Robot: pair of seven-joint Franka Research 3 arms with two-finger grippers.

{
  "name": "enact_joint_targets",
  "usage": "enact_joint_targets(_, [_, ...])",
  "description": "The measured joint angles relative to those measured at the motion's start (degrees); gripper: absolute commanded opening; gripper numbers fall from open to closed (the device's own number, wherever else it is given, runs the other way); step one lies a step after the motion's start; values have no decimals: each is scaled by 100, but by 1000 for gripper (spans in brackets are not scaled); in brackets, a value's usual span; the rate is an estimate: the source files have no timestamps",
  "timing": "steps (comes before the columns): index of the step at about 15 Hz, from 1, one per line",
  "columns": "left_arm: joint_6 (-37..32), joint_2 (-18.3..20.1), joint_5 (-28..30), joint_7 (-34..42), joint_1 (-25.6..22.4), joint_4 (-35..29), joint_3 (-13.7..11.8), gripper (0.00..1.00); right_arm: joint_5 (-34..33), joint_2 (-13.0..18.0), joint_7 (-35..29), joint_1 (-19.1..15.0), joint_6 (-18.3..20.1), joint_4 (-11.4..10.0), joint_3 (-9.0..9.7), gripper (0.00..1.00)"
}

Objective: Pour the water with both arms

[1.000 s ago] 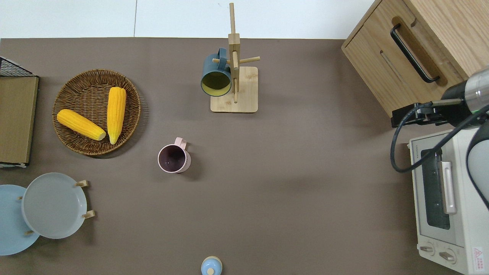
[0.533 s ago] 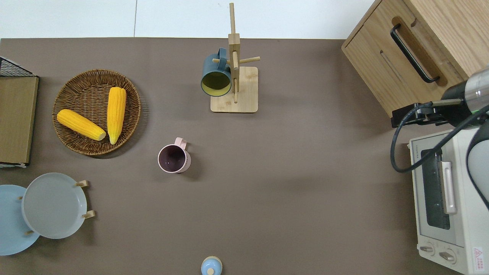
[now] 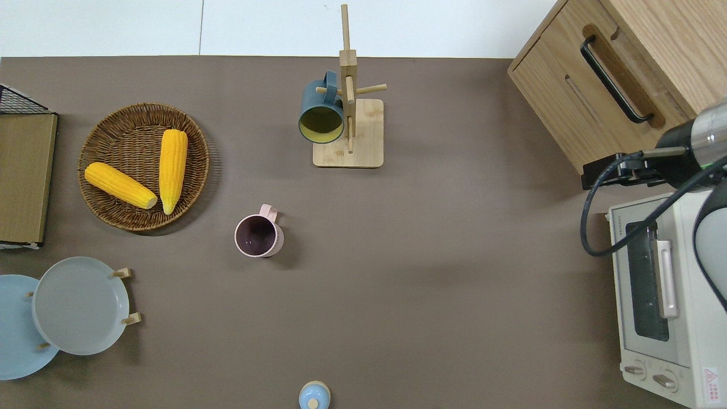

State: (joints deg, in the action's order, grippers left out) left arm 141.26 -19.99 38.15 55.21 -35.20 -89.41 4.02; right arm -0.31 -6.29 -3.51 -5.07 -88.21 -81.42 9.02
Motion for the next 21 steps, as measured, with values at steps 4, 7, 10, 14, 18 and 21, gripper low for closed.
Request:
enact_joint_targets(4, [-1147, 17, -905, -666, -104, 360, -127, 1000, 0, 0, 0, 0, 0, 0, 0, 996])
enact_joint_targets(7, [-2244, 74, -1644, -1126, -237, 873, -164, 1000, 0, 0, 0, 0, 0, 0, 0, 996])
enact_joint_targets(10, [-2784, 186, -2145, -1382, -271, 1057, -160, 1000, 0, 0, 0, 0, 0, 0, 0, 996])
enact_joint_targets(14, [-3377, 506, -2823, -1845, -221, 1116, -28, 1000, 0, 0, 0, 0, 0, 0, 0, 996])
enact_joint_targets(18, [-4048, 837, -3076, -2161, 108, 1117, 4, 1000, 1, 0, 0, 0, 0, 0, 0, 996])
enact_joint_targets(21, [-4422, 987, -3089, -2455, 375, 1116, 11, 1000, 1, 0, 0, 0, 0, 0, 0, 996])
